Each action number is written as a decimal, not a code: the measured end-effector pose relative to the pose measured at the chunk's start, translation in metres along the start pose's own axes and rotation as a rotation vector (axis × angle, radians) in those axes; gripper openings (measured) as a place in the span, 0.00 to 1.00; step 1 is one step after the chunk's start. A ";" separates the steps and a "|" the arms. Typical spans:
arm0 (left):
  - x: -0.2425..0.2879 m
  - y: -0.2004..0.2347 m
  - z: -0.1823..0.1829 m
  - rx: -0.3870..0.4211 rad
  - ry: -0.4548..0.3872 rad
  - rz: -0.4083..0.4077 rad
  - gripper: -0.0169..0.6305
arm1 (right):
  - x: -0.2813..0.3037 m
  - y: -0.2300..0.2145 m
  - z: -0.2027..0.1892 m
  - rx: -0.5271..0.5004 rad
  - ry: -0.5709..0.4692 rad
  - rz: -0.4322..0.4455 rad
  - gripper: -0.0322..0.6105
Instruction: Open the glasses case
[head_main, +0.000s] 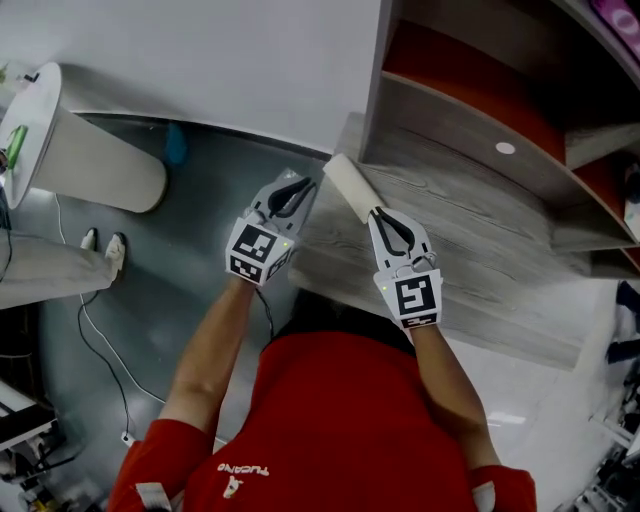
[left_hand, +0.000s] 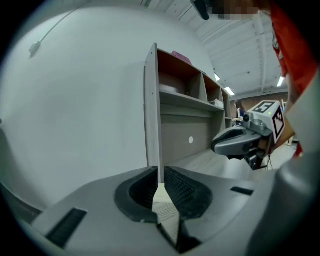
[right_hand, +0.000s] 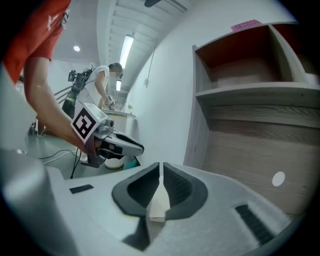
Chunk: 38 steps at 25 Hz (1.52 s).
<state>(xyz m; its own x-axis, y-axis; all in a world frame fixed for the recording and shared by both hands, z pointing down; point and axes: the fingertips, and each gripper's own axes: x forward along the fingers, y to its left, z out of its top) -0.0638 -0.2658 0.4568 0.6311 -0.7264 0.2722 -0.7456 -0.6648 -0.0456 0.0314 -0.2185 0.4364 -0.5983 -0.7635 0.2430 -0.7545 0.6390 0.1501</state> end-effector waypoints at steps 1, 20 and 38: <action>0.005 0.002 -0.005 0.000 0.013 -0.009 0.05 | 0.004 -0.003 -0.002 -0.002 0.007 -0.003 0.09; 0.077 0.026 -0.095 -0.001 0.268 -0.302 0.24 | 0.064 0.003 -0.097 -0.030 0.364 0.014 0.49; 0.094 0.022 -0.112 0.009 0.349 -0.399 0.25 | 0.072 0.002 -0.131 -0.024 0.484 0.057 0.50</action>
<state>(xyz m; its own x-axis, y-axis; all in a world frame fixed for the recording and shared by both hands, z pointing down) -0.0446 -0.3291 0.5895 0.7556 -0.3162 0.5736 -0.4587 -0.8806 0.1189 0.0224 -0.2605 0.5797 -0.4401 -0.5997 0.6683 -0.7145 0.6847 0.1439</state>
